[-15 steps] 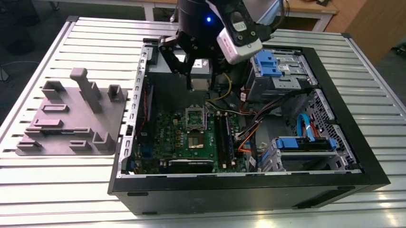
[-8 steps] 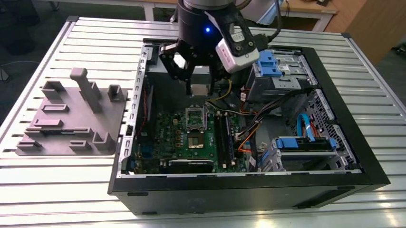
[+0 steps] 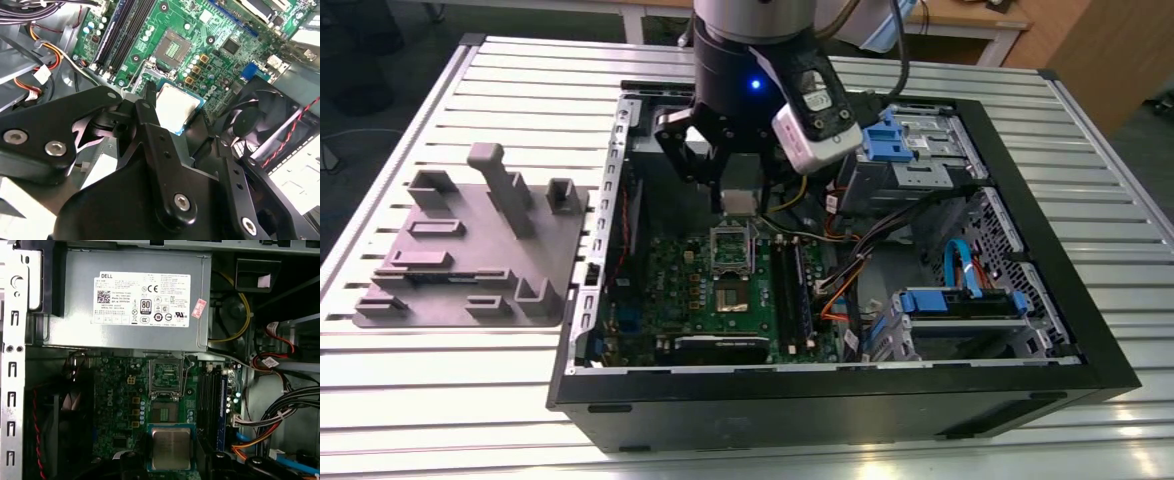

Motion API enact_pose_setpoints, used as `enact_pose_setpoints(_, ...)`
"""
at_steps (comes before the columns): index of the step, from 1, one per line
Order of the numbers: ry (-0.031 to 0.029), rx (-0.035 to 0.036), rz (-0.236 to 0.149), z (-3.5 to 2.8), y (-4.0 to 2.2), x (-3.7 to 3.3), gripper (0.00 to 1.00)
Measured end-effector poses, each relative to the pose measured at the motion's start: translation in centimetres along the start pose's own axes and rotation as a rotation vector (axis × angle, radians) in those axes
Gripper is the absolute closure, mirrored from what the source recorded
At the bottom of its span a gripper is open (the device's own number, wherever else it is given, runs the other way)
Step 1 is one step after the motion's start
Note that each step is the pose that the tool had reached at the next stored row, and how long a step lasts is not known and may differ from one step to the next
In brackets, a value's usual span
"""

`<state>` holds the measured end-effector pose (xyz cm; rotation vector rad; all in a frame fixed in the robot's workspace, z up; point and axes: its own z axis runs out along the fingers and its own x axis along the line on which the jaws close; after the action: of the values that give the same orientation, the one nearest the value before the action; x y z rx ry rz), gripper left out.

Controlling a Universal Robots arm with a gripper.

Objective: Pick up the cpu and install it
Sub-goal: 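Place the cpu into insertion slot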

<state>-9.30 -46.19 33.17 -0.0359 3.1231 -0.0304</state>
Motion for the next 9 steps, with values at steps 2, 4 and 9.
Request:
enact_pose_setpoints(2,0.0000,-0.0001,0.000,0.23,0.00,0.00,0.53)
enact_pose_setpoints(4,0.0000,0.0000,0.000,0.50,0.01,0.01,0.53)
enact_pose_setpoints(9,0.0000,-0.0001,0.000,1.41,0.03,0.02,0.53)
